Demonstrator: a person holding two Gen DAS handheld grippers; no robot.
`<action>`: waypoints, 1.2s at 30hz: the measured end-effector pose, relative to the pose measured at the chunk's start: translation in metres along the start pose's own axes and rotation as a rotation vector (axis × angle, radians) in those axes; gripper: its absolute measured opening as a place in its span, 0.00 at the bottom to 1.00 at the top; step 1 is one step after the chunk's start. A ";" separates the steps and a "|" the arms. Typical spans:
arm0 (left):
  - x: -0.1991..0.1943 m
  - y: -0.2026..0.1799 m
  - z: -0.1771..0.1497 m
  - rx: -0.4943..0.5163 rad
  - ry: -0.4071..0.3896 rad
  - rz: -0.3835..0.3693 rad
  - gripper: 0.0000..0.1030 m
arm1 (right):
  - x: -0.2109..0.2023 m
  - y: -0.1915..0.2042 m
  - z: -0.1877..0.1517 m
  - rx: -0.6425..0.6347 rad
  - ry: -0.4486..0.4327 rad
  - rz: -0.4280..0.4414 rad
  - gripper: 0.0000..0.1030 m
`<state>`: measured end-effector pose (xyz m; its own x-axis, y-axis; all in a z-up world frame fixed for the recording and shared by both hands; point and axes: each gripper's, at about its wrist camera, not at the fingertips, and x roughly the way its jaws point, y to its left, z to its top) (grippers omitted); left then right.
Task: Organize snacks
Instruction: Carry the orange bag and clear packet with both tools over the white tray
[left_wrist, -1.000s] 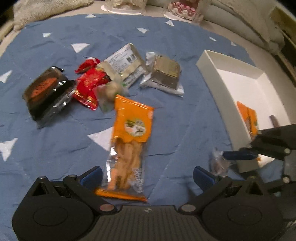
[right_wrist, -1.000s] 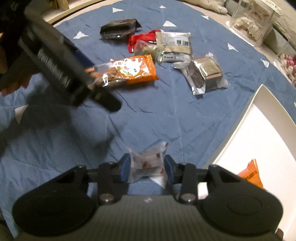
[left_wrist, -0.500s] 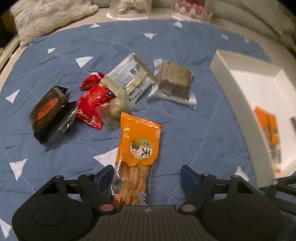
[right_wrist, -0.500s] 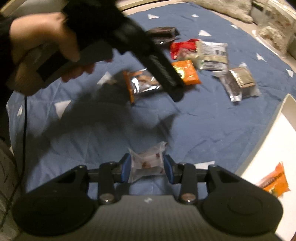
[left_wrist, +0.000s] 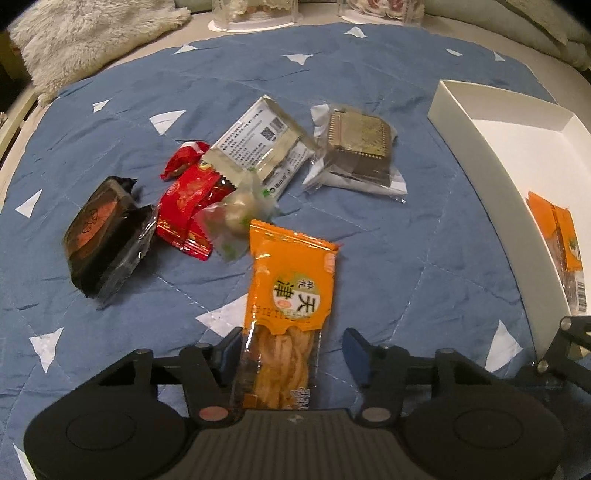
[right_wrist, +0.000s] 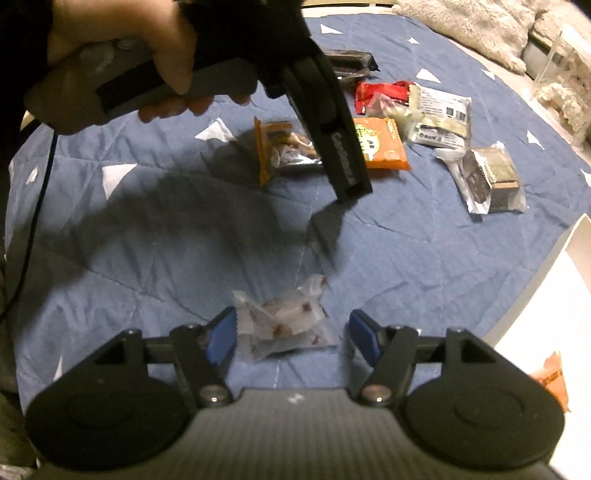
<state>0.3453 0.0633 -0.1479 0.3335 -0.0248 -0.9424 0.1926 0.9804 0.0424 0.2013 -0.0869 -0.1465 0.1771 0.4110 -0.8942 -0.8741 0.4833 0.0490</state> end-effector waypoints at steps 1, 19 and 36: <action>-0.001 0.000 0.000 0.005 0.000 0.003 0.51 | 0.002 -0.004 0.003 0.006 -0.003 0.009 0.64; -0.068 0.003 -0.008 -0.116 -0.192 0.031 0.43 | -0.054 -0.029 0.021 0.237 -0.130 -0.136 0.43; -0.132 -0.046 -0.008 -0.223 -0.331 -0.040 0.43 | -0.145 -0.066 -0.027 0.572 -0.354 -0.321 0.42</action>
<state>0.2851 0.0229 -0.0284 0.6164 -0.0898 -0.7823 0.0182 0.9948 -0.0998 0.2212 -0.1998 -0.0318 0.6035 0.3594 -0.7118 -0.3998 0.9087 0.1199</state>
